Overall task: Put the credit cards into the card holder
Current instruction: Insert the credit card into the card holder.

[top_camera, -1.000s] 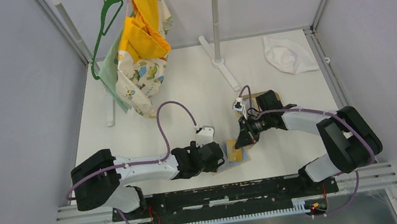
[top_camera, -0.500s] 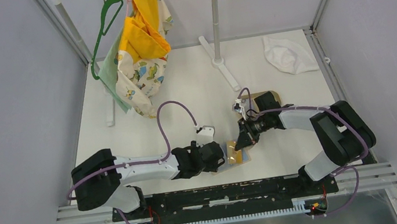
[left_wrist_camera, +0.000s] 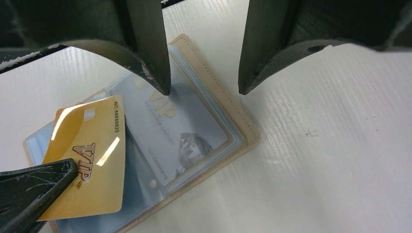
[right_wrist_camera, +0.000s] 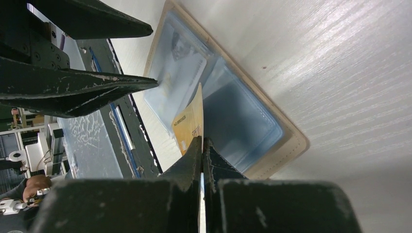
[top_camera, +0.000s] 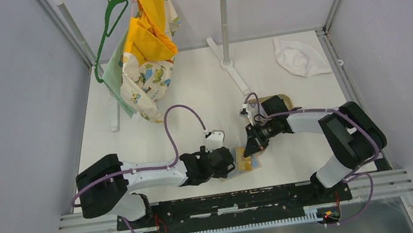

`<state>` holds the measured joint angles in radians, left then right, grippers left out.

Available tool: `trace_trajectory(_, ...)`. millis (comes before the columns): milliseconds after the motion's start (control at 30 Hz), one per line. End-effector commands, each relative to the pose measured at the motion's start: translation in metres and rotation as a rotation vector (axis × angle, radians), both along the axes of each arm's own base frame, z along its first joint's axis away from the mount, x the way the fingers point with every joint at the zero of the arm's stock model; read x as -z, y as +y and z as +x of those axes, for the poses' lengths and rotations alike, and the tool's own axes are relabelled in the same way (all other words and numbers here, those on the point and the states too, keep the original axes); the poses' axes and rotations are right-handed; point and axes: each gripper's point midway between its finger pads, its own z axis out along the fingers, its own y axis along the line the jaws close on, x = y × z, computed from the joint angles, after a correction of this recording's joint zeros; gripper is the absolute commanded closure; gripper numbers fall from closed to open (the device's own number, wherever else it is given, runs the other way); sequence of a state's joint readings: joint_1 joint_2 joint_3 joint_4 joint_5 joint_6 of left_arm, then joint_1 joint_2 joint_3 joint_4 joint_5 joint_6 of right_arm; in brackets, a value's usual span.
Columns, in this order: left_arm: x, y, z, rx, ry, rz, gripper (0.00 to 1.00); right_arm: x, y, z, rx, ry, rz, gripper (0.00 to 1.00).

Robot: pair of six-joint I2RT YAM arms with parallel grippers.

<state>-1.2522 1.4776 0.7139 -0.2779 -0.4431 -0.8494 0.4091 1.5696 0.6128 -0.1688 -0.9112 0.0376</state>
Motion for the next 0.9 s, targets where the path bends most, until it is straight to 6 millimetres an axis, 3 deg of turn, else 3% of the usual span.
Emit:
trace_trajectory(0,0.006,0.005,0.005,0.013,-0.027,0.057,0.41,0.003,0.003,0.009,0.0,-0.016,-0.041,1.0)
trace_trajectory(867,0.019,0.01,0.01,0.022,-0.021,0.071,0.42,0.024,-0.002,0.003,-0.04,0.06,-0.192,0.98)
